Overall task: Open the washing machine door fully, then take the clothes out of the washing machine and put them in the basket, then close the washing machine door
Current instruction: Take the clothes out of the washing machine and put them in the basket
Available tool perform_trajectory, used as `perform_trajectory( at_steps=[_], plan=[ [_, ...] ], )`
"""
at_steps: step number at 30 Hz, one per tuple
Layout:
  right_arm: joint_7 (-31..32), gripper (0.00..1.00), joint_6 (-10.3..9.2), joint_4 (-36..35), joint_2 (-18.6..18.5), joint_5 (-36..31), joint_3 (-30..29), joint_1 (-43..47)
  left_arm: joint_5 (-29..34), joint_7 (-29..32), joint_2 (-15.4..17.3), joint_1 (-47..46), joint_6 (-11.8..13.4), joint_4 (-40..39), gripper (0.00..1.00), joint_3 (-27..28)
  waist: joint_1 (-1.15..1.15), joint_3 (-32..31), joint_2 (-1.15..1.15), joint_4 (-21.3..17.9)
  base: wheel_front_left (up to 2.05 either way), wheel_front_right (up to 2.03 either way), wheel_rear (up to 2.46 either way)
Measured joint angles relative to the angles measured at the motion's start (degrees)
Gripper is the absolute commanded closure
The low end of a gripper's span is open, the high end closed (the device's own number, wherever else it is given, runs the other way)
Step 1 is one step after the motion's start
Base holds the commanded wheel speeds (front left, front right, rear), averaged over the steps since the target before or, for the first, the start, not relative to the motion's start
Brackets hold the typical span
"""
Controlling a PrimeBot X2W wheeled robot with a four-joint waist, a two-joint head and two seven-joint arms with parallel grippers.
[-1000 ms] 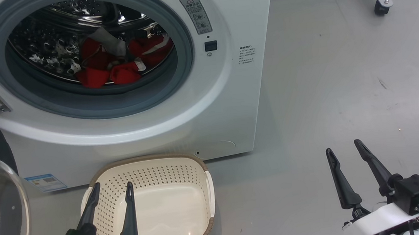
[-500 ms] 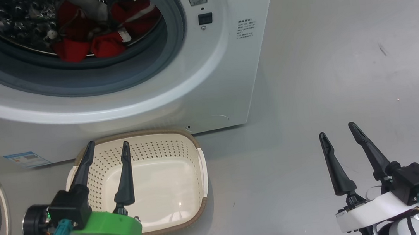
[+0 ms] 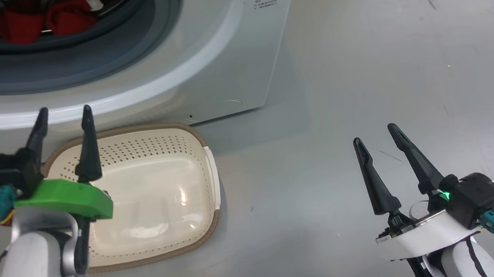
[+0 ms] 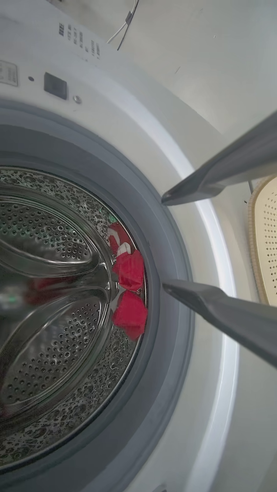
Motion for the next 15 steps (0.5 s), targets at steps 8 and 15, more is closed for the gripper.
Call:
perform_trajectory(
  at_steps=[8, 15],
  plan=[
    [0.00, 0.00, -0.51, -1.36, -0.05, 2.25, 2.59, -3.53, -3.90, 7.68, 3.37, -9.60, -2.47, 1.75, 0.00, 2.60, 0.00, 5.21, 0.00, -3.48, 0.00, 0.00, 0.00],
    [0.00, 0.00, -0.99, -2.77, -0.07, 4.58, 4.64, -7.32, -6.45, 17.15, 8.01, -18.08, -3.34, 2.77, 0.00, 4.46, 0.00, 9.95, 0.00, -6.67, 0.00, 0.00, 0.00]
  ],
)
